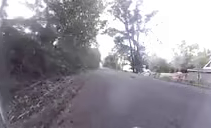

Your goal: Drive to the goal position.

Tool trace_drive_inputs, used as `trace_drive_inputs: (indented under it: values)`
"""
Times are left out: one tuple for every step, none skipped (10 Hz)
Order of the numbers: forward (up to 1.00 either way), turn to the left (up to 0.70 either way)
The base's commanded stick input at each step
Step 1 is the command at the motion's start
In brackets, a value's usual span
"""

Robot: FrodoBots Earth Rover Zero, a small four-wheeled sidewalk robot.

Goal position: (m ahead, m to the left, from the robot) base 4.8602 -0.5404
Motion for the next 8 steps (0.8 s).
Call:
trace_drive_inputs:
  values:
    - [0.7, 0.0]
    - [0.7, 0.0]
    - [0.7, 0.0]
    - [0.7, 0.0]
    - [0.7, 0.0]
    - [0.7, 0.0]
    - [0.7, 0.0]
    - [0.7, 0.0]
